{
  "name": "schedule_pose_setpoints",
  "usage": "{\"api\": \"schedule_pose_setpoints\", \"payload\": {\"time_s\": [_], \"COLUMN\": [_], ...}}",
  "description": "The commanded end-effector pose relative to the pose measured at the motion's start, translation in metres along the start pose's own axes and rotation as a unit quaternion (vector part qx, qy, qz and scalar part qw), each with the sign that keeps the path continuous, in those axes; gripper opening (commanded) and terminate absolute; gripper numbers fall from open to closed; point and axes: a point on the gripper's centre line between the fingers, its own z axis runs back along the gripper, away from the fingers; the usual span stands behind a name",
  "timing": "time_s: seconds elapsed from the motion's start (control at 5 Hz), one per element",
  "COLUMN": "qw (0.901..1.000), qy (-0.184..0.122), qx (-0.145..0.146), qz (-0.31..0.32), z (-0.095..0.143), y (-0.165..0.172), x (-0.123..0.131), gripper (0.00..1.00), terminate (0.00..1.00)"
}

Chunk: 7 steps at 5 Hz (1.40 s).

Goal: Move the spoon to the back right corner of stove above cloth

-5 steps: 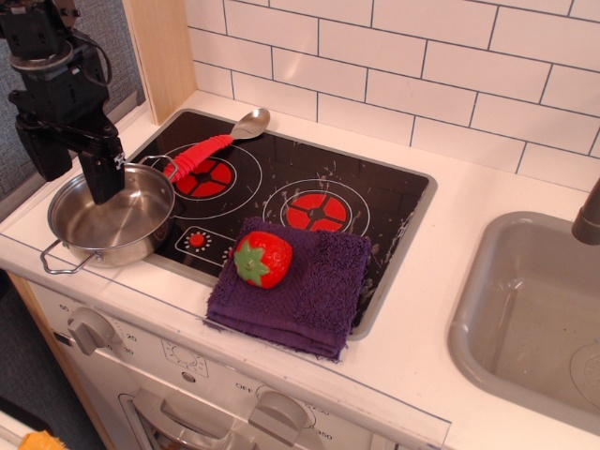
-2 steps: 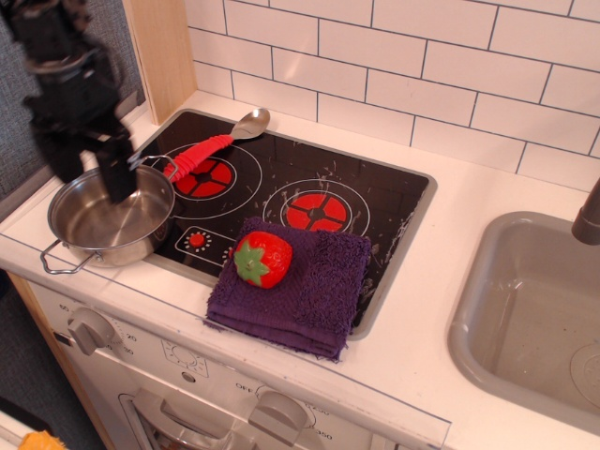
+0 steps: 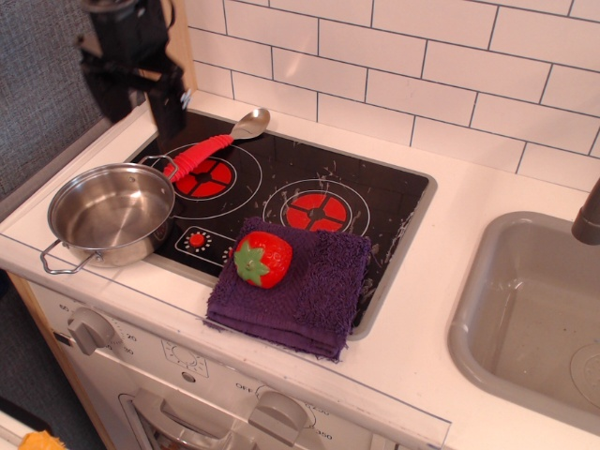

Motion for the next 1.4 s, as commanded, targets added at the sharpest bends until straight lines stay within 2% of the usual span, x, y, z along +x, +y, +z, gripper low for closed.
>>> {"api": "schedule_pose_setpoints", "payload": {"time_s": [0.0, 0.2, 0.4, 0.6, 1.0, 1.2], "qw": [0.9987, 0.9984, 0.9987, 0.999, 0.9993, 1.0], "qy": [0.024, 0.043, 0.042, 0.037, 0.032, 0.007], "qx": [0.043, 0.034, 0.029, 0.024, 0.017, -0.006], "qz": [-0.015, -0.013, -0.006, 0.001, 0.011, 0.0], "z": [-0.037, -0.06, -0.066, -0.067, -0.064, -0.059], "y": [0.008, 0.008, 0.008, 0.011, 0.012, -0.004], "x": [0.04, 0.037, 0.034, 0.032, 0.03, 0.041], "gripper": [1.0, 1.0, 1.0, 0.0, 0.0, 0.0], "terminate": [0.0, 0.0, 0.0, 0.0, 0.0, 0.0]}}
